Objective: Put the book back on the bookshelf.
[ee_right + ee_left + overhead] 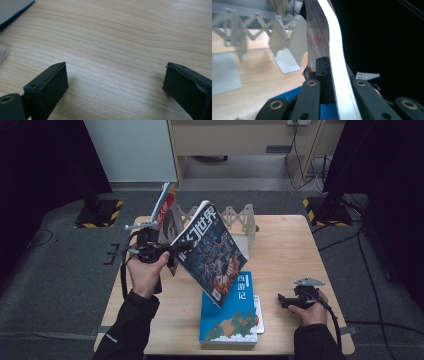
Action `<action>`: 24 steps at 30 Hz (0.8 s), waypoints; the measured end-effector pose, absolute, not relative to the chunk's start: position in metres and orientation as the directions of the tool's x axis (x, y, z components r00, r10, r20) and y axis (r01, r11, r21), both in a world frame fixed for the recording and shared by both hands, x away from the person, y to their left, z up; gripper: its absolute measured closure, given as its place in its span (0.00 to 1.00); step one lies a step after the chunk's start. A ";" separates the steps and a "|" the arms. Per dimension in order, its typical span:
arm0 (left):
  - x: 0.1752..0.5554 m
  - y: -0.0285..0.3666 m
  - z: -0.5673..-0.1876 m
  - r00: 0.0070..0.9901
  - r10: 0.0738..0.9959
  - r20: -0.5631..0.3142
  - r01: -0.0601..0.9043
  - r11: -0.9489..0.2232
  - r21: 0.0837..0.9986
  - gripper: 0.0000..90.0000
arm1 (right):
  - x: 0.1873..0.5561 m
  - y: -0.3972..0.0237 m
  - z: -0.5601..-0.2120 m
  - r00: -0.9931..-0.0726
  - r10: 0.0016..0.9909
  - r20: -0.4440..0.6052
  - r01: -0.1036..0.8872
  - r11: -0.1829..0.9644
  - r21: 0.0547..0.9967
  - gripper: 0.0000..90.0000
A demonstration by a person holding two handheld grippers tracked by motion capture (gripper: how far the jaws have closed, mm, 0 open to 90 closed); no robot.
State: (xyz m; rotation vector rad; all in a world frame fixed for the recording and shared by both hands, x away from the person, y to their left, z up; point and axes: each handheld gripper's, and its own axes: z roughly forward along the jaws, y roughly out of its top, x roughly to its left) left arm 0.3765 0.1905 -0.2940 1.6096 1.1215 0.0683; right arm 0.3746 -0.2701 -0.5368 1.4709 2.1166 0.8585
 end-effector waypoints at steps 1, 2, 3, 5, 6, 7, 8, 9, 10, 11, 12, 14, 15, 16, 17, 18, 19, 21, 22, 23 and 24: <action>0.377 0.197 -0.289 0.538 0.696 -0.476 0.605 0.073 0.793 0.91 | 0.374 -0.269 -0.538 -0.348 0.938 0.007 0.670 0.243 0.701 0.04; 0.377 0.197 -0.289 0.538 0.696 -0.476 0.605 0.073 0.793 0.91 | 0.374 -0.269 -0.538 -0.348 0.938 0.007 0.670 0.243 0.701 0.04; 0.377 0.200 -0.286 0.535 0.704 -0.467 0.600 0.072 0.797 0.91 | 0.374 -0.269 -0.538 -0.348 0.937 0.007 0.669 0.244 0.702 0.03; 0.377 0.207 -0.281 0.525 0.719 -0.456 0.590 0.079 0.803 0.91 | 0.374 -0.269 -0.540 -0.353 0.936 0.003 0.660 0.247 0.709 0.02; 0.377 0.210 -0.279 0.520 0.724 -0.453 0.585 0.084 0.807 0.91 | 0.374 -0.269 -0.540 -0.353 0.936 0.002 0.661 0.248 0.709 0.02; 0.377 0.214 -0.276 0.516 0.730 -0.448 0.581 0.087 0.810 0.91 | 0.374 -0.269 -0.540 -0.353 0.936 0.003 0.661 0.247 0.709 0.02; 0.377 0.218 -0.274 0.510 0.737 -0.442 0.575 0.090 0.813 0.91 | 0.374 -0.269 -0.540 -0.354 0.935 0.003 0.661 0.248 0.709 0.02; 0.377 0.220 -0.272 0.506 0.742 -0.439 0.572 0.092 0.815 0.91 | 0.374 -0.269 -0.540 -0.353 0.936 0.003 0.661 0.247 0.709 0.02; 0.377 0.223 -0.270 0.502 0.748 -0.434 0.569 0.092 0.817 0.91 | 0.374 -0.269 -0.540 -0.351 0.936 0.005 0.661 0.244 0.709 0.02; 0.377 0.226 -0.268 0.498 0.754 -0.428 0.566 0.091 0.819 0.91 | 0.374 -0.269 -0.540 -0.352 0.936 0.005 0.662 0.245 0.708 0.02; 0.376 0.229 -0.267 0.492 0.761 -0.423 0.563 0.093 0.821 0.91 | 0.374 -0.269 -0.540 -0.353 0.936 0.003 0.661 0.247 0.709 0.02; 0.376 0.239 -0.263 0.475 0.777 -0.414 0.558 0.098 0.824 0.91 | 0.374 -0.269 -0.540 -0.353 0.935 0.003 0.661 0.247 0.709 0.02; 0.375 0.242 -0.263 0.467 0.782 -0.413 0.556 0.104 0.825 0.91 | 0.374 -0.269 -0.540 -0.353 0.935 0.004 0.661 0.247 0.709 0.02; 0.375 0.245 -0.263 0.462 0.787 -0.409 0.553 0.105 0.826 0.91 | 0.374 -0.269 -0.540 -0.350 0.937 0.006 0.662 0.243 0.709 0.02; 0.374 0.248 -0.262 0.457 0.792 -0.406 0.552 0.106 0.827 0.91 | 0.374 -0.269 -0.540 -0.352 0.936 0.005 0.662 0.245 0.708 0.02; 0.374 0.248 -0.262 0.457 0.792 -0.406 0.552 0.106 0.827 0.91 | 0.374 -0.269 -0.540 -0.352 0.936 0.005 0.662 0.245 0.708 0.02; 0.374 0.251 -0.262 0.451 0.796 -0.403 0.551 0.107 0.828 0.91 | 0.374 -0.269 -0.540 -0.351 0.936 0.004 0.661 0.245 0.709 0.02; 0.374 0.257 -0.261 0.438 0.807 -0.396 0.550 0.108 0.828 0.91 | 0.374 -0.269 -0.540 -0.354 0.935 0.003 0.661 0.247 0.709 0.02; 0.374 0.262 -0.260 0.422 0.820 -0.387 0.548 0.109 0.829 0.91 | 0.374 -0.269 -0.540 -0.351 0.936 0.004 0.661 0.245 0.709 0.02; 0.374 0.262 -0.260 0.422 0.820 -0.387 0.548 0.109 0.829 0.91 | 0.374 -0.269 -0.540 -0.351 0.936 0.004 0.661 0.245 0.709 0.02; 0.375 0.264 -0.259 0.413 0.829 -0.378 0.545 0.108 0.831 0.91 | 0.374 -0.269 -0.540 -0.351 0.936 0.005 0.662 0.244 0.709 0.02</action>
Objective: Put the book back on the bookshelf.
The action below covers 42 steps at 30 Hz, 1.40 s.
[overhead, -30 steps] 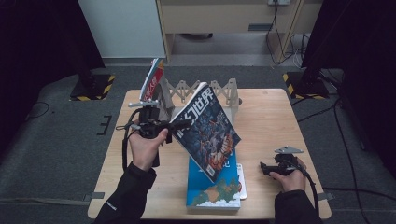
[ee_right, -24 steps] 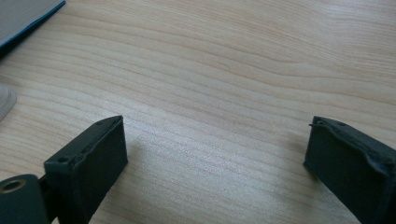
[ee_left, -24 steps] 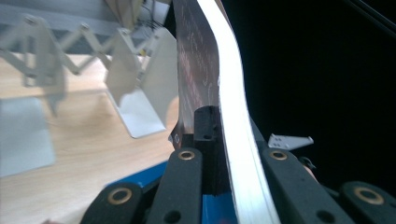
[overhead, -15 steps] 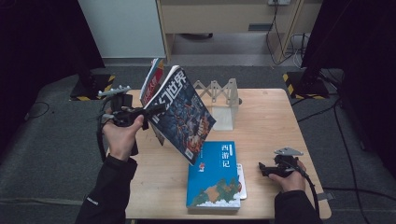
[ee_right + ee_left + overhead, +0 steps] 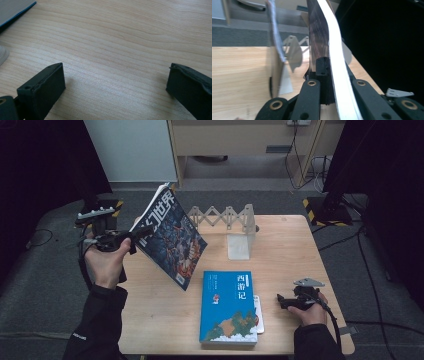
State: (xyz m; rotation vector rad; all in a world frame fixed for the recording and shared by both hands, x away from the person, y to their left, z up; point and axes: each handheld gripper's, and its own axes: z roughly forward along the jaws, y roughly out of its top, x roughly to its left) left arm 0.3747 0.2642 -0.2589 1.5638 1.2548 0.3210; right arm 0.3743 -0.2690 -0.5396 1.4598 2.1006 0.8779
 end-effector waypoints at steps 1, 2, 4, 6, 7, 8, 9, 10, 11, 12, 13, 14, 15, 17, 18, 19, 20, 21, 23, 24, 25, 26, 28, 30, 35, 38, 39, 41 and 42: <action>0.375 0.266 -0.258 0.403 0.838 -0.367 0.542 0.104 0.834 0.91 | 0.374 -0.269 -0.540 -0.351 0.936 0.005 0.661 0.244 0.709 0.02; 0.376 0.267 -0.257 0.397 0.844 -0.361 0.541 0.103 0.835 0.91 | 0.374 -0.269 -0.540 -0.351 0.936 0.004 0.661 0.245 0.709 0.02; 0.377 0.269 -0.254 0.384 0.854 -0.350 0.536 0.102 0.838 0.91 | 0.374 -0.269 -0.540 -0.352 0.936 0.004 0.662 0.246 0.709 0.02; 0.379 0.270 -0.252 0.373 0.864 -0.338 0.530 0.100 0.842 0.91 | 0.374 -0.269 -0.540 -0.354 0.935 0.003 0.661 0.247 0.709 0.02; 0.381 0.270 -0.249 0.362 0.873 -0.328 0.521 0.102 0.847 0.91 | 0.374 -0.269 -0.540 -0.353 0.936 0.004 0.661 0.247 0.709 0.02; 0.381 0.270 -0.249 0.362 0.873 -0.328 0.521 0.102 0.847 0.91 | 0.374 -0.269 -0.540 -0.353 0.936 0.004 0.661 0.247 0.709 0.02; 0.384 0.268 -0.248 0.351 0.879 -0.323 0.510 0.110 0.853 0.91 | 0.374 -0.269 -0.540 -0.354 0.935 0.003 0.661 0.247 0.709 0.02; 0.384 0.268 -0.248 0.351 0.879 -0.323 0.510 0.110 0.853 0.91 | 0.374 -0.269 -0.540 -0.354 0.935 0.003 0.661 0.247 0.709 0.02; 0.388 0.266 -0.248 0.339 0.885 -0.319 0.504 0.115 0.856 0.91 | 0.374 -0.269 -0.540 -0.354 0.935 0.003 0.661 0.247 0.709 0.02; 0.391 0.264 -0.248 0.334 0.888 -0.315 0.501 0.116 0.858 0.91 | 0.374 -0.269 -0.540 -0.353 0.935 0.003 0.661 0.247 0.709 0.02; 0.394 0.263 -0.249 0.328 0.891 -0.314 0.500 0.119 0.858 0.91 | 0.374 -0.269 -0.540 -0.352 0.936 0.004 0.661 0.246 0.709 0.02; 0.397 0.261 -0.249 0.322 0.894 -0.310 0.499 0.118 0.859 0.91 | 0.374 -0.269 -0.540 -0.352 0.936 0.004 0.661 0.246 0.709 0.02; 0.400 0.259 -0.250 0.317 0.898 -0.305 0.500 0.115 0.859 0.91 | 0.374 -0.269 -0.540 -0.352 0.936 0.004 0.662 0.246 0.708 0.02; 0.406 0.255 -0.251 0.306 0.905 -0.297 0.501 0.112 0.858 0.91 | 0.374 -0.269 -0.540 -0.352 0.936 0.006 0.662 0.244 0.708 0.02; 0.406 0.255 -0.251 0.306 0.905 -0.297 0.501 0.112 0.858 0.91 | 0.374 -0.269 -0.540 -0.351 0.936 0.006 0.663 0.244 0.708 0.02; 0.413 0.252 -0.252 0.292 0.912 -0.289 0.502 0.111 0.858 0.91 | 0.374 -0.269 -0.540 -0.350 0.937 0.005 0.662 0.243 0.709 0.02; 0.416 0.250 -0.254 0.287 0.915 -0.285 0.501 0.111 0.858 0.91 | 0.374 -0.269 -0.540 -0.352 0.936 0.004 0.661 0.246 0.709 0.02; 0.420 0.248 -0.255 0.281 0.917 -0.282 0.501 0.110 0.858 0.91 | 0.374 -0.269 -0.540 -0.350 0.937 0.006 0.662 0.243 0.709 0.02; 0.426 0.246 -0.257 0.272 0.922 -0.276 0.503 0.109 0.857 0.91 | 0.374 -0.269 -0.540 -0.351 0.936 0.005 0.662 0.244 0.709 0.02; 0.426 0.246 -0.257 0.272 0.922 -0.276 0.503 0.109 0.857 0.91 | 0.374 -0.269 -0.540 -0.351 0.936 0.006 0.663 0.244 0.708 0.02; 0.430 0.245 -0.259 0.263 0.925 -0.274 0.504 0.110 0.857 0.91 | 0.374 -0.269 -0.540 -0.352 0.936 0.005 0.662 0.245 0.708 0.02; 0.430 0.245 -0.259 0.263 0.925 -0.274 0.504 0.110 0.857 0.91 | 0.374 -0.269 -0.540 -0.352 0.936 0.005 0.662 0.245 0.708 0.02; 0.434 0.243 -0.261 0.256 0.928 -0.271 0.502 0.112 0.857 0.91 | 0.374 -0.269 -0.540 -0.352 0.936 0.004 0.661 0.246 0.709 0.02; 0.439 0.239 -0.262 0.253 0.933 -0.256 0.496 0.102 0.862 0.91 | 0.374 -0.269 -0.540 -0.351 0.936 0.006 0.663 0.244 0.708 0.02; 0.447 0.231 -0.265 0.235 0.945 -0.229 0.505 0.083 0.859 0.91 | 0.374 -0.269 -0.540 -0.351 0.936 0.006 0.663 0.244 0.708 0.02; 0.452 0.227 -0.266 0.230 0.948 -0.219 0.505 0.076 0.860 0.91 | 0.374 -0.269 -0.539 -0.353 0.936 0.007 0.663 0.245 0.707 0.02; 0.452 0.227 -0.266 0.230 0.948 -0.219 0.505 0.076 0.860 0.91 | 0.374 -0.269 -0.539 -0.353 0.936 0.007 0.663 0.245 0.707 0.02; 0.457 0.223 -0.269 0.227 0.949 -0.217 0.509 0.074 0.858 0.91 | 0.374 -0.269 -0.539 -0.352 0.936 0.007 0.664 0.244 0.707 0.02; 0.457 0.223 -0.269 0.227 0.949 -0.217 0.509 0.074 0.858 0.91 | 0.374 -0.269 -0.539 -0.352 0.936 0.007 0.664 0.244 0.707 0.02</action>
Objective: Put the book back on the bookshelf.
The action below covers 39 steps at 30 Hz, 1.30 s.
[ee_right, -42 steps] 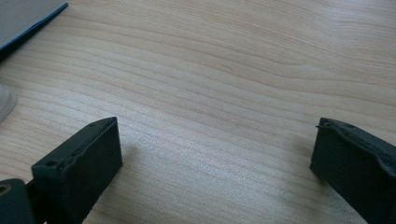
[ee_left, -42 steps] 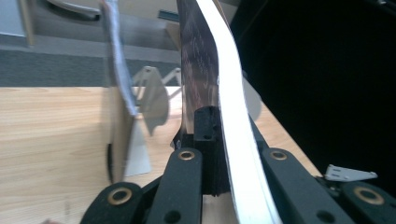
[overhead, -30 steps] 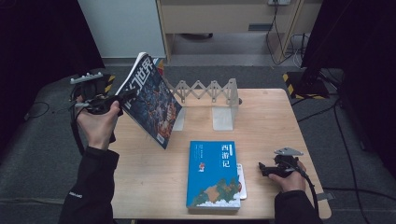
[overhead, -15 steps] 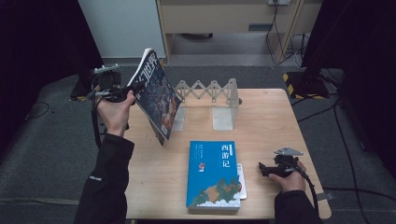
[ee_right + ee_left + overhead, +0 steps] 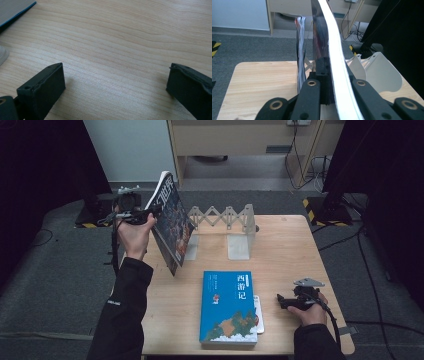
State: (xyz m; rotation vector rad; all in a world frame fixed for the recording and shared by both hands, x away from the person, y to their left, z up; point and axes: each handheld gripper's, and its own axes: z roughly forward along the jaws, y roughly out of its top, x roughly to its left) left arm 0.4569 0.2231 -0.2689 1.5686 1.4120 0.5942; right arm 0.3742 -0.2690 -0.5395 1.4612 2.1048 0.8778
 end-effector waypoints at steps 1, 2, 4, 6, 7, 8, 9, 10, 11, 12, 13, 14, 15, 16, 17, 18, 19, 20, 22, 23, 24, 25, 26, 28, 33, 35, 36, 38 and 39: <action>0.461 0.220 -0.271 0.222 0.951 -0.217 0.514 0.075 0.854 0.91 | 0.374 -0.269 -0.539 -0.352 0.936 0.007 0.664 0.244 0.707 0.02; 0.463 0.219 -0.272 0.221 0.951 -0.215 0.516 0.074 0.854 0.91 | 0.374 -0.269 -0.539 -0.353 0.935 0.006 0.663 0.246 0.707 0.02; 0.465 0.217 -0.274 0.218 0.953 -0.210 0.515 0.070 0.854 0.91 | 0.374 -0.269 -0.539 -0.353 0.935 0.006 0.663 0.246 0.707 0.02; 0.468 0.214 -0.276 0.214 0.956 -0.201 0.514 0.065 0.855 0.91 | 0.374 -0.269 -0.539 -0.354 0.935 0.006 0.663 0.246 0.707 0.02; 0.471 0.211 -0.280 0.209 0.960 -0.187 0.515 0.055 0.855 0.91 | 0.374 -0.269 -0.539 -0.353 0.935 0.006 0.663 0.246 0.707 0.02; 0.472 0.209 -0.281 0.208 0.962 -0.178 0.518 0.047 0.854 0.91 | 0.374 -0.269 -0.539 -0.354 0.935 0.006 0.663 0.246 0.707 0.02; 0.473 0.207 -0.282 0.207 0.963 -0.169 0.520 0.038 0.853 0.91 | 0.374 -0.269 -0.539 -0.354 0.935 0.006 0.663 0.246 0.707 0.02; 0.473 0.207 -0.282 0.207 0.963 -0.169 0.520 0.038 0.853 0.91 | 0.374 -0.269 -0.539 -0.354 0.935 0.006 0.663 0.246 0.707 0.02; 0.475 0.204 -0.285 0.206 0.966 -0.155 0.524 0.025 0.852 0.91 | 0.374 -0.269 -0.539 -0.354 0.935 0.006 0.663 0.246 0.707 0.02; 0.475 0.204 -0.285 0.206 0.966 -0.155 0.524 0.025 0.852 0.91 | 0.374 -0.269 -0.539 -0.354 0.935 0.006 0.663 0.246 0.707 0.02; 0.476 0.202 -0.287 0.205 0.967 -0.151 0.523 0.022 0.852 0.91 | 0.374 -0.269 -0.539 -0.353 0.935 0.006 0.663 0.246 0.707 0.02; 0.477 0.201 -0.288 0.205 0.967 -0.150 0.526 0.020 0.850 0.91 | 0.374 -0.269 -0.539 -0.353 0.935 0.006 0.663 0.246 0.707 0.02; 0.478 0.200 -0.290 0.206 0.967 -0.149 0.527 0.019 0.850 0.91 | 0.374 -0.269 -0.539 -0.354 0.935 0.006 0.663 0.246 0.707 0.02; 0.480 0.197 -0.291 0.204 0.970 -0.136 0.525 0.009 0.851 0.91 | 0.374 -0.269 -0.539 -0.353 0.935 0.006 0.663 0.246 0.707 0.02; 0.480 0.195 -0.291 0.202 0.971 -0.127 0.519 0.004 0.855 0.91 | 0.374 -0.269 -0.539 -0.353 0.935 0.006 0.663 0.246 0.707 0.02; 0.480 0.195 -0.291 0.202 0.971 -0.127 0.519 0.004 0.855 0.91 | 0.374 -0.269 -0.539 -0.353 0.935 0.006 0.663 0.246 0.707 0.02; 0.480 0.192 -0.290 0.203 0.973 -0.106 0.511 -0.013 0.860 0.91 | 0.374 -0.269 -0.539 -0.354 0.935 0.006 0.663 0.246 0.707 0.02; 0.480 0.191 -0.290 0.203 0.974 -0.098 0.511 -0.020 0.859 0.91 | 0.374 -0.269 -0.539 -0.353 0.935 0.006 0.663 0.246 0.707 0.02; 0.480 0.188 -0.290 0.204 0.975 -0.085 0.513 -0.033 0.858 0.91 | 0.374 -0.269 -0.539 -0.354 0.935 0.006 0.663 0.246 0.707 0.02; 0.480 0.187 -0.289 0.208 0.975 -0.083 0.513 -0.036 0.858 0.91 | 0.374 -0.269 -0.539 -0.354 0.935 0.006 0.663 0.246 0.707 0.02; 0.480 0.187 -0.289 0.208 0.975 -0.083 0.513 -0.036 0.858 0.91 | 0.374 -0.269 -0.539 -0.353 0.935 0.006 0.663 0.246 0.707 0.02; 0.479 0.186 -0.289 0.213 0.972 -0.096 0.514 -0.028 0.858 0.91 | 0.374 -0.269 -0.539 -0.354 0.935 0.006 0.663 0.246 0.707 0.02; 0.479 0.186 -0.289 0.213 0.972 -0.096 0.514 -0.028 0.858 0.91 | 0.374 -0.269 -0.539 -0.354 0.935 0.006 0.663 0.246 0.707 0.02; 0.479 0.185 -0.289 0.216 0.969 -0.118 0.514 -0.010 0.858 0.91 | 0.374 -0.269 -0.539 -0.353 0.935 0.006 0.663 0.246 0.707 0.02; 0.481 0.176 -0.295 0.208 0.973 -0.102 0.512 -0.019 0.859 0.91 | 0.374 -0.269 -0.539 -0.353 0.935 0.006 0.663 0.246 0.707 0.02; 0.483 0.172 -0.299 0.202 0.975 -0.095 0.514 -0.023 0.858 0.91 | 0.374 -0.269 -0.539 -0.354 0.935 0.006 0.663 0.246 0.707 0.02; 0.484 0.171 -0.301 0.199 0.975 -0.095 0.517 -0.022 0.856 0.91 | 0.374 -0.269 -0.539 -0.353 0.935 0.006 0.663 0.246 0.707 0.02; 0.486 0.171 -0.303 0.196 0.976 -0.099 0.519 -0.018 0.854 0.91 | 0.374 -0.269 -0.539 -0.353 0.935 0.006 0.663 0.246 0.707 0.02; 0.488 0.170 -0.307 0.192 0.975 -0.108 0.522 -0.008 0.853 0.91 | 0.374 -0.269 -0.540 -0.352 0.936 0.005 0.662 0.245 0.708 0.02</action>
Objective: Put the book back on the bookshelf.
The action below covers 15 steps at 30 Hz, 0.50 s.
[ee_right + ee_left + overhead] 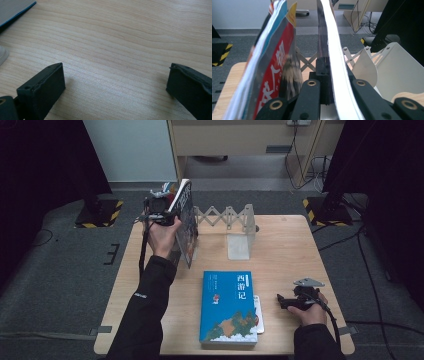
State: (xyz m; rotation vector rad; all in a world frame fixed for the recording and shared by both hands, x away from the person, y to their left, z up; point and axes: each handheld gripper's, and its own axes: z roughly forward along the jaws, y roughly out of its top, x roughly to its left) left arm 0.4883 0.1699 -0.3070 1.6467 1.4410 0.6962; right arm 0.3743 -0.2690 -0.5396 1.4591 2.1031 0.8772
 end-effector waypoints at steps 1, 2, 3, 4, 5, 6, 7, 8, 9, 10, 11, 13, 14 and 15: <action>0.489 0.170 -0.309 0.189 0.976 -0.112 0.521 -0.003 0.853 0.91 | 0.374 -0.269 -0.540 -0.352 0.936 0.005 0.662 0.245 0.708 0.02; 0.490 0.169 -0.311 0.188 0.976 -0.112 0.522 -0.002 0.853 0.91 | 0.374 -0.269 -0.540 -0.352 0.936 0.005 0.662 0.245 0.708 0.02; 0.490 0.169 -0.311 0.188 0.976 -0.112 0.522 -0.002 0.853 0.91 | 0.374 -0.269 -0.540 -0.352 0.936 0.005 0.662 0.245 0.708 0.02; 0.491 0.169 -0.313 0.186 0.976 -0.111 0.518 -0.001 0.855 0.91 | 0.374 -0.269 -0.540 -0.352 0.936 0.005 0.662 0.245 0.708 0.02; 0.491 0.169 -0.314 0.184 0.977 -0.111 0.514 0.001 0.858 0.91 | 0.374 -0.269 -0.540 -0.352 0.936 0.005 0.662 0.245 0.708 0.02; 0.492 0.169 -0.316 0.181 0.977 -0.112 0.509 0.004 0.861 0.91 | 0.374 -0.269 -0.540 -0.352 0.936 0.005 0.662 0.245 0.708 0.02; 0.493 0.169 -0.317 0.176 0.978 -0.115 0.508 0.009 0.861 0.91 | 0.374 -0.269 -0.540 -0.352 0.936 0.005 0.662 0.245 0.708 0.02; 0.494 0.171 -0.319 0.167 0.979 -0.116 0.508 0.015 0.861 0.91 | 0.374 -0.269 -0.540 -0.352 0.936 0.005 0.662 0.246 0.708 0.02; 0.495 0.171 -0.320 0.164 0.980 -0.114 0.509 0.015 0.861 0.91 | 0.374 -0.269 -0.540 -0.352 0.936 0.005 0.662 0.246 0.708 0.02; 0.495 0.171 -0.321 0.161 0.981 -0.109 0.509 0.012 0.861 0.91 | 0.374 -0.269 -0.540 -0.352 0.936 0.005 0.662 0.246 0.708 0.02; 0.495 0.171 -0.323 0.156 0.983 -0.099 0.508 0.006 0.862 0.91 | 0.374 -0.269 -0.540 -0.352 0.936 0.005 0.662 0.246 0.708 0.02; 0.495 0.171 -0.323 0.154 0.984 -0.086 0.504 -0.003 0.864 0.91 | 0.374 -0.269 -0.540 -0.352 0.936 0.004 0.662 0.246 0.708 0.02; 0.494 0.171 -0.325 0.146 0.987 -0.062 0.493 -0.018 0.870 0.91 | 0.374 -0.269 -0.540 -0.352 0.936 0.005 0.662 0.246 0.708 0.02; 0.494 0.171 -0.325 0.146 0.987 -0.062 0.493 -0.018 0.870 0.91 | 0.374 -0.269 -0.540 -0.352 0.936 0.005 0.662 0.246 0.708 0.02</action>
